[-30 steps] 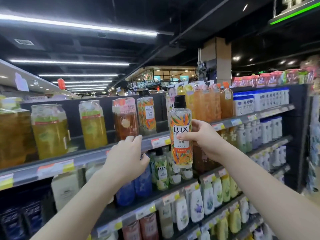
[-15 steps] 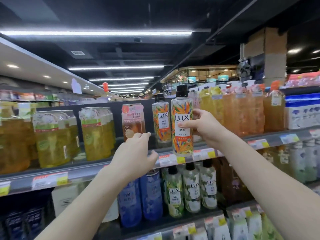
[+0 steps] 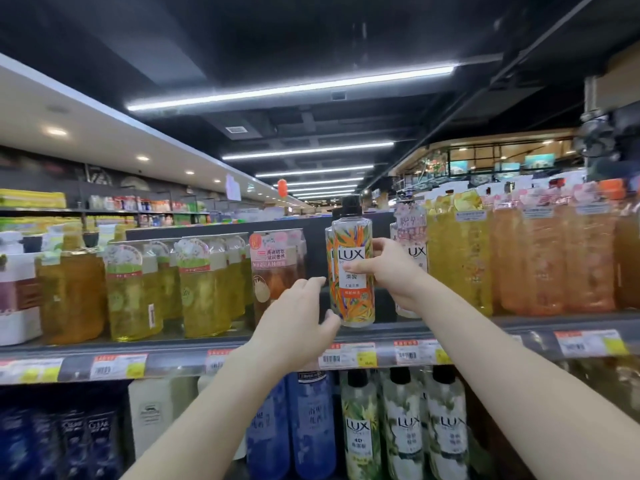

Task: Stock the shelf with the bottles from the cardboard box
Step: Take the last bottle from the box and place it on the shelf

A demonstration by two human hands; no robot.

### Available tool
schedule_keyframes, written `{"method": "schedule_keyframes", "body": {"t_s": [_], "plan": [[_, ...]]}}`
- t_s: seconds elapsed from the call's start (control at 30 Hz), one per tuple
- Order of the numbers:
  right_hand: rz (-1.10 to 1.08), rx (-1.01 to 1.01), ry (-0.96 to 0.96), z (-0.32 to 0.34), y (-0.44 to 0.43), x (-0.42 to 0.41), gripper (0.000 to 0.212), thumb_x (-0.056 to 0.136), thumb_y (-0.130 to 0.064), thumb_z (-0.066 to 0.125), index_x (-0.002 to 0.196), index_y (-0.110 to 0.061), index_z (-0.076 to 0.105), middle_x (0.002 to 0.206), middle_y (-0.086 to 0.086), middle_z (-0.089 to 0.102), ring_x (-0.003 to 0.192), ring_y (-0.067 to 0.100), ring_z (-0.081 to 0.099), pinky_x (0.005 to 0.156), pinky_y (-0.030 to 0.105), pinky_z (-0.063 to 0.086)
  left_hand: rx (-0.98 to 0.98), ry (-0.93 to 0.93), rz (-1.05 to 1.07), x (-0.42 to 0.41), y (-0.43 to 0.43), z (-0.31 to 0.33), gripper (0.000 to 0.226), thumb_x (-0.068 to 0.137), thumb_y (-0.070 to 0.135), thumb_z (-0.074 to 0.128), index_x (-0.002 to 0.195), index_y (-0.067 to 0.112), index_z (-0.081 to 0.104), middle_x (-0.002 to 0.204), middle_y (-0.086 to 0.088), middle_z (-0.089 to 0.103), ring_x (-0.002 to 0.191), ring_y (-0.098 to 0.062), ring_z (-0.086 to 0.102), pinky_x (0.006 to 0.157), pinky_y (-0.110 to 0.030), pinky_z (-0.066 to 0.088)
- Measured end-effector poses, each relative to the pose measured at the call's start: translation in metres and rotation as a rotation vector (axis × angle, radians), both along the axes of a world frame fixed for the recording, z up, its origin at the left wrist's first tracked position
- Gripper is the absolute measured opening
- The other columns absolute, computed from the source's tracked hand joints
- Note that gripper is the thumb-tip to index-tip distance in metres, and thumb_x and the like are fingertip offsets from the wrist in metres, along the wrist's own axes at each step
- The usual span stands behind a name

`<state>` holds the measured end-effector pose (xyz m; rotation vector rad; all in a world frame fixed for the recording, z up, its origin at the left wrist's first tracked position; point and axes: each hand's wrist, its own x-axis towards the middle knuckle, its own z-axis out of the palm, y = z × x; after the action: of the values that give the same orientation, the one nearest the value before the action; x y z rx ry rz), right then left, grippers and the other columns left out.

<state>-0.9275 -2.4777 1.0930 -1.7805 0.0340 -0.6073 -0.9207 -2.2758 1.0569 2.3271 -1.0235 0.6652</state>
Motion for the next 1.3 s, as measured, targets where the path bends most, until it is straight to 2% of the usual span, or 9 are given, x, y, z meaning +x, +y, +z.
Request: {"method": "schedule_keyframes", "body": {"t_s": [0.2,0.37,0.6,0.7,0.77,0.9,1.03,1.2,1.3], "plan": [[0.05,0.031,0.019,-0.007,-0.004,0.007,0.05,0.087,-0.012,0.079,0.131,-0.018,0.057,0.118,0.002,0.072,0.112,0.022,0.068,0.102,0.053,0.054,-0.047,0.109,0.022,0.01,-0.017,-0.004,0.064,0.102,0.04,0.055,0.159,0.02,0.035,0.153,-0.001,0.053,0.135,-0.019,0.054,0.103,-0.034,0.049],[0.054,0.045,-0.004,-0.012,0.001,0.014,0.051,0.089,-0.012,0.078,0.135,-0.017,0.056,0.12,0.003,0.071,0.11,0.02,0.069,0.098,0.05,0.057,-0.086,0.201,0.015,0.024,-0.026,-0.007,0.068,0.103,0.05,0.053,0.159,0.018,0.033,0.151,-0.003,0.057,0.131,-0.021,0.06,0.102,-0.037,0.053],[-0.05,-0.067,-0.011,-0.028,0.003,0.005,0.058,0.09,-0.024,0.079,0.141,-0.021,0.051,0.116,-0.009,0.068,0.101,0.004,0.066,0.07,0.02,0.055,-0.116,0.313,-0.061,0.038,-0.033,-0.017,0.073,0.103,0.05,0.055,0.162,0.018,0.026,0.15,-0.004,0.058,0.131,-0.02,0.059,0.088,-0.024,0.044],[-0.072,-0.103,0.011,-0.036,0.004,0.002,0.066,0.091,-0.028,0.078,0.149,-0.028,0.045,0.117,-0.008,0.069,0.105,0.011,0.069,0.079,0.029,0.06,-0.13,0.328,-0.088,0.045,-0.035,-0.022,0.072,0.104,0.045,0.055,0.163,0.019,0.024,0.15,-0.002,0.057,0.133,-0.019,0.059,0.094,-0.023,0.043],[-0.092,-0.132,0.005,-0.038,0.003,0.002,0.067,0.092,-0.03,0.077,0.15,-0.029,0.045,0.118,-0.009,0.07,0.106,0.011,0.069,0.085,0.033,0.061,-0.145,0.319,-0.097,0.049,-0.037,-0.026,0.066,0.105,0.043,0.055,0.161,0.021,0.03,0.144,0.0,0.063,0.123,-0.016,0.064,0.099,-0.027,0.052],[-0.089,-0.156,0.01,-0.036,0.002,0.004,0.067,0.092,-0.031,0.076,0.152,-0.029,0.044,0.118,-0.01,0.071,0.105,0.01,0.069,0.087,0.035,0.062,-0.17,0.28,-0.095,0.055,-0.041,-0.027,0.058,0.105,0.041,0.056,0.156,0.022,0.037,0.126,0.003,0.07,0.098,-0.008,0.069,0.084,-0.029,0.059],[-0.14,-0.13,-0.009,-0.043,0.003,0.008,0.068,0.089,-0.035,0.079,0.148,-0.024,0.046,0.119,-0.008,0.07,0.104,0.01,0.07,0.087,0.037,0.063,-0.181,0.274,-0.086,0.06,-0.043,-0.028,0.057,0.104,0.039,0.057,0.155,0.02,0.038,0.126,0.002,0.069,0.091,-0.004,0.065,0.076,-0.025,0.056],[-0.145,-0.198,0.031,-0.047,0.001,0.006,0.057,0.09,-0.036,0.078,0.141,-0.025,0.052,0.114,-0.013,0.067,0.098,0.001,0.064,0.07,0.017,0.053,-0.236,0.304,-0.122,0.064,-0.044,-0.031,0.056,0.102,0.04,0.06,0.152,0.023,0.042,0.126,0.006,0.069,0.097,-0.002,0.066,0.081,-0.024,0.058],[-0.162,-0.252,0.044,-0.051,-0.003,0.008,0.064,0.09,-0.034,0.078,0.147,-0.027,0.05,0.123,-0.011,0.07,0.107,0.006,0.066,0.083,0.028,0.061,-0.261,0.291,-0.133,0.067,-0.044,-0.034,0.057,0.102,0.041,0.061,0.153,0.023,0.044,0.127,0.007,0.069,0.103,-0.004,0.067,0.09,-0.029,0.059]]}}
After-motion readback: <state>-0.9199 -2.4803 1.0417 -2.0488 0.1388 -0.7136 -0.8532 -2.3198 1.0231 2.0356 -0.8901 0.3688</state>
